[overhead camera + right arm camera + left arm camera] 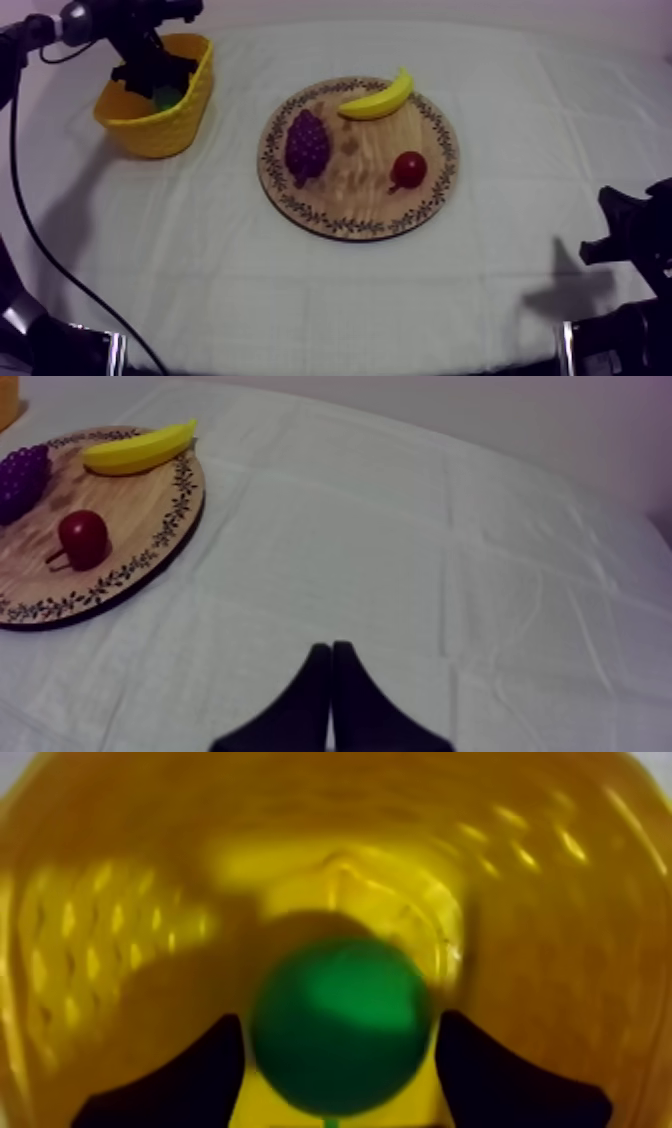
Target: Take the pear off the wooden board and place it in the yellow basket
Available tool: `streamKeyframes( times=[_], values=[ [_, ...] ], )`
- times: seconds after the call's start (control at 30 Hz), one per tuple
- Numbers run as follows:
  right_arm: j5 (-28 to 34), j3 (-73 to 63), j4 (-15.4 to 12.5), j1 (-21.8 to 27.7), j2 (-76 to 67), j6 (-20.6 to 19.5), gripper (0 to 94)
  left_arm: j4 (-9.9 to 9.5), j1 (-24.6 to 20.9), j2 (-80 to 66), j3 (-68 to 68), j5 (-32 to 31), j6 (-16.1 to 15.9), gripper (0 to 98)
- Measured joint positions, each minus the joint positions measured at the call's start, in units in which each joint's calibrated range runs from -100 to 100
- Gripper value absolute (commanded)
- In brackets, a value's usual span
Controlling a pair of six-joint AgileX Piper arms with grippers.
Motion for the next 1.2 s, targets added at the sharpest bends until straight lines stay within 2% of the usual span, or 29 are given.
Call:
streamKeyframes(
  times=[0.07, 0.13, 0.2, 0.27, 0.3, 0.4, 0.7, 1.0, 1.2],
  values=[
    [0.0, 0.0, 0.0, 0.0, 0.0, 0.0, 0.3, 0.27, -0.2, -0.7, 0.9, -0.8, -0.3, 71.8],
    [0.0, 0.0, 0.0, 0.0, 0.0, 0.0, 0.3, 0.43, -0.2, -1.8, 2.2, -1.8, -0.5, 62.0],
    [0.0, 0.0, 0.0, 0.0, 0.0, 0.0, 0.3, 0.41, -0.1, -3.6, 4.2, -3.2, -0.7, 45.0],
    [0.0, 0.0, 0.0, 0.0, 0.0, 0.0, 0.3, 0.56, -0.1, -5.7, 6.7, -4.7, -0.9, 23.8],
    [0.0, 0.0, 0.0, 0.0, 0.0, 0.0, 0.3, 0.77, -0.1, -7.2, 8.3, -5.7, -1.1, 16.7],
    [0.0, 0.0, 0.0, 0.0, 0.0, 0.0, 0.3, 0.82, 0.2, -12.6, 13.2, -8.2, -1.3, 5.8],
    [0.0, 0.0, 0.0, 0.0, 0.0, 0.0, 0.3, -1.30, 2.1, -36.8, 30.8, -11.6, 2.2, 0.3],
    [0.0, 0.0, 0.0, 0.0, 0.0, 0.0, 0.3, -1.65, 1.5, -65.8, 50.6, -15.5, 3.9, 0.1],
    [0.0, 0.0, 0.0, 0.0, 0.0, 0.0, 0.3, -0.87, 1.4, -85.7, 64.5, -20.7, 4.0, 0.1]
  ],
)
